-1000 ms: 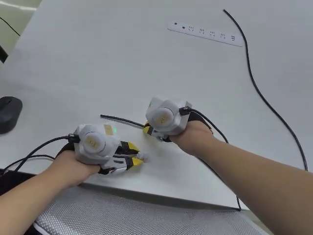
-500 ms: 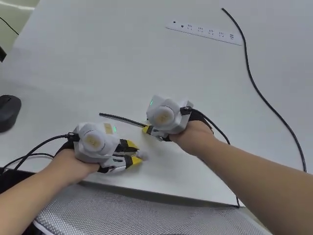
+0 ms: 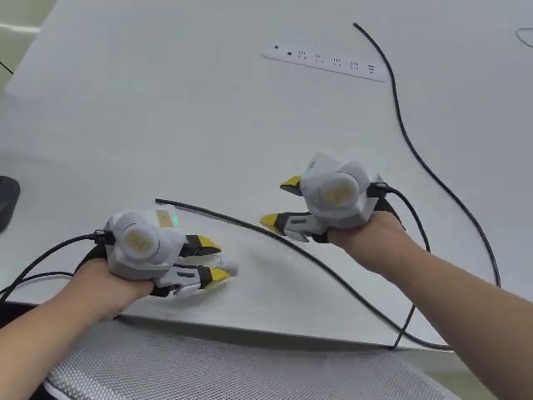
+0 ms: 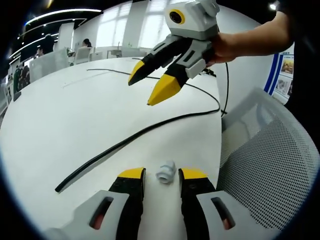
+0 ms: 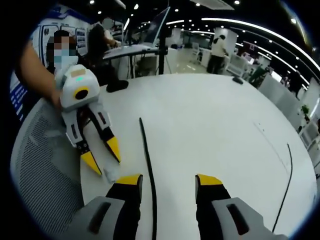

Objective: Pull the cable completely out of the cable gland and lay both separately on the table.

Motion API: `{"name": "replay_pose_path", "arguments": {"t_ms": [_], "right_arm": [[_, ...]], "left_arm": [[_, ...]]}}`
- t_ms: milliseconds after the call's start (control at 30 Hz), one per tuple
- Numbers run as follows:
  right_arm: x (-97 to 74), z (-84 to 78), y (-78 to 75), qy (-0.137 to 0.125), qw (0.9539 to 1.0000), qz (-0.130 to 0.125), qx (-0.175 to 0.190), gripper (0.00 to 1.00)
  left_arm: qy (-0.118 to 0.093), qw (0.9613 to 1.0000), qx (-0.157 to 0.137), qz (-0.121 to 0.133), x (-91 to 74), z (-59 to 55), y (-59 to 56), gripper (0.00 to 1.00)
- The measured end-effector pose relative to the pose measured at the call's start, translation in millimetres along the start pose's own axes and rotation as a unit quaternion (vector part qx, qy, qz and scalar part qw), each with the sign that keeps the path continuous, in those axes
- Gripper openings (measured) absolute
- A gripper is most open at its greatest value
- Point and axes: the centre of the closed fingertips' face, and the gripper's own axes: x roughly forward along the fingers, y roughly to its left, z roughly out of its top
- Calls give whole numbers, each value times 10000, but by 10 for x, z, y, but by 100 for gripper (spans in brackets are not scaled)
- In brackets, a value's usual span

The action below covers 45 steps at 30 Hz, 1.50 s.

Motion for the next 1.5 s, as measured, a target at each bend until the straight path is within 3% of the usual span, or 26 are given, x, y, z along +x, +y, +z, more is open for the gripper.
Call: {"name": "replay_pose_path", "arguments": {"t_ms": [67,167,333,533,767,933,1133,1233,1267,1367,1500], "right_arm": [[-133,12,-25,-199,9997,-16,126,45],[-296,-13,-54,-289,9992,-76,251,52],[-662,-60,-126,-730,9938,-325,768,61],[-996,-218,-110,-870,9891,-513,1069,72],[-1311,-245,46,-1214,9829,-694,1195,80],[-1446,-393,200,-1292,9772,-780,1496,85],[-1551,-568,305,-1272,9707,-890,1832,90],[-1564,-669,370,-1169,9694,-912,1957,93],[-1567,-691,385,-1159,9687,-911,1999,95],[-1550,-786,490,-1032,9588,-671,2561,99],[-1557,-825,537,-964,9602,-595,2555,99]], "left_arm": [[-101,9999,-52,120,-56,60,25,31],[-206,9994,-176,217,-143,135,27,35],[-408,9974,-405,444,-328,283,30,45],[-477,9961,-460,589,-543,353,16,50],[-604,9943,-587,649,-747,446,-80,56],[-681,9936,-546,719,-852,515,-159,67],[-745,9917,-504,914,-1009,506,-203,74],[-703,9905,-581,1032,-1101,435,-175,78],[-666,9902,-639,1047,-1115,406,-171,80],[-334,9905,-719,1125,-1157,236,-160,86],[-197,9904,-763,1135,-1177,155,-178,92]]}}
